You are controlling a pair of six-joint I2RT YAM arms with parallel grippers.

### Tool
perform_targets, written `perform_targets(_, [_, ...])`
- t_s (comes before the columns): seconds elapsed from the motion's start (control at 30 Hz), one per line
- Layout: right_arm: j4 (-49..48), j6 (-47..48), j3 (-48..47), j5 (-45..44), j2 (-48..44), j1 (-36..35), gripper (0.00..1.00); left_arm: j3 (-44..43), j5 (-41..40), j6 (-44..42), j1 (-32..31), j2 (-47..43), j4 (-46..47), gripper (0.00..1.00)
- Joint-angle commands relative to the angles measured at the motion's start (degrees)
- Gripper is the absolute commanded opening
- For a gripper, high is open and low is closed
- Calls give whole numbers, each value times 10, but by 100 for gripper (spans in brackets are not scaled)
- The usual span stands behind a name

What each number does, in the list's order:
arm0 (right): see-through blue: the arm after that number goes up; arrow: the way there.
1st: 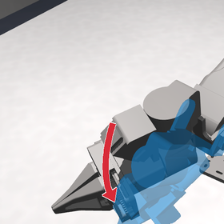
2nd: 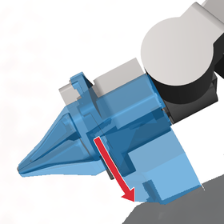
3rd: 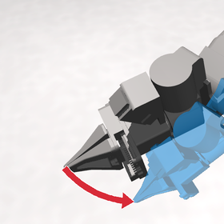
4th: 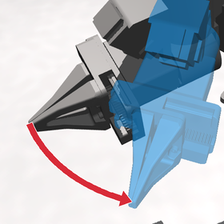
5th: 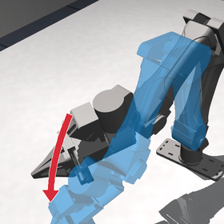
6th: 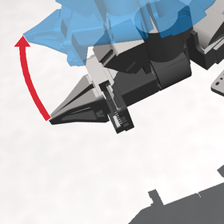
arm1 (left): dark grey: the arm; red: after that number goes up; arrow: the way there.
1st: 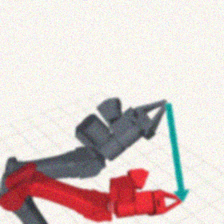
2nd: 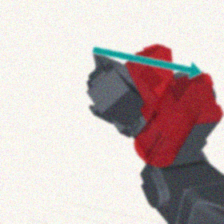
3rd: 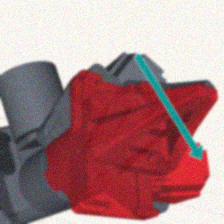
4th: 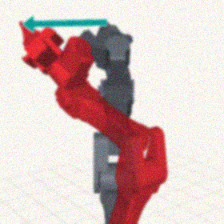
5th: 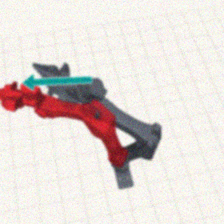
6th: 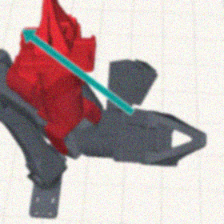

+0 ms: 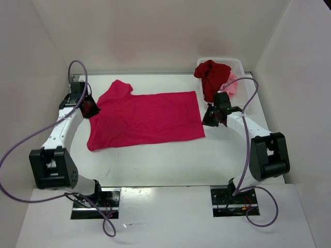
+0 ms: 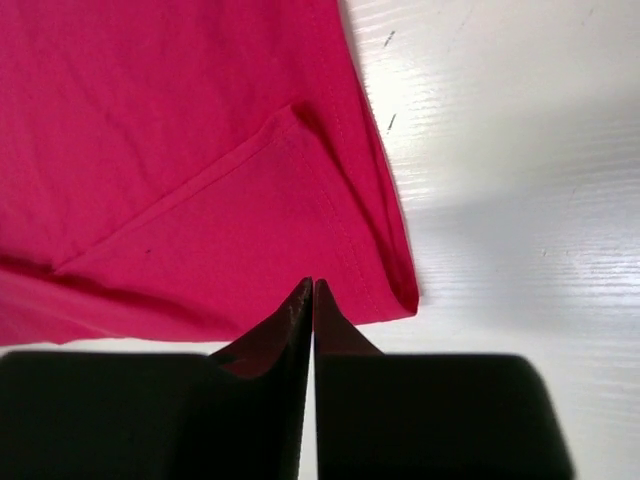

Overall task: Fold and stack the t-shirts
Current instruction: Fold the flattened tshirt in 1/3 of the way

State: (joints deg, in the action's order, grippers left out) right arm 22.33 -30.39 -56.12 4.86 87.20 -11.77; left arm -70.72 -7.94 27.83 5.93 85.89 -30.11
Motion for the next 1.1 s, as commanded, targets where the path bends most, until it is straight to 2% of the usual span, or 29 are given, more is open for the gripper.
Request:
perform_targets(0.0, [3,4,-1,-23,10,13,3,71,61,42,0,-49,-76,12])
perform_targets(0.03, [-3,4,-1,-28,10,13,3,86,102,50,7,-55,-76,5])
perform_targets(0.1, [-4,4,4,-28,26,18,6,124,138,72,7,-56,-67,5])
perform_targets(0.13, [-4,4,4,-28,32,18,12,134,157,78,13,-56,-60,5])
perform_targets(0.17, [-4,-1,-1,-23,38,18,25,143,158,85,13,-49,-44,5])
perform_targets(0.33, [-4,-15,9,-2,52,36,41,174,179,91,13,-32,-21,9])
perform_targets(0.47, [-18,-44,29,34,39,69,41,180,157,72,30,-32,-33,9])
perform_targets(0.63, [-18,-55,41,26,51,69,42,179,160,17,80,-40,-67,12])
perform_targets(0.7, [-18,-63,46,26,51,69,42,162,173,8,80,-16,-80,13])
perform_targets(0.83, [-26,-68,68,45,43,69,42,121,134,-26,80,19,-102,15])
perform_targets(0.93, [-33,-79,97,45,14,69,46,109,98,-37,80,25,-109,16])
perform_targets(0.97, [-40,-79,97,62,14,69,47,109,82,-38,75,25,-117,19])
perform_targets(1.0, [-40,-79,91,68,14,69,47,100,66,-43,75,18,-122,30])
perform_targets(1.07, [-34,-74,85,74,14,69,47,95,10,-43,58,6,-123,43])
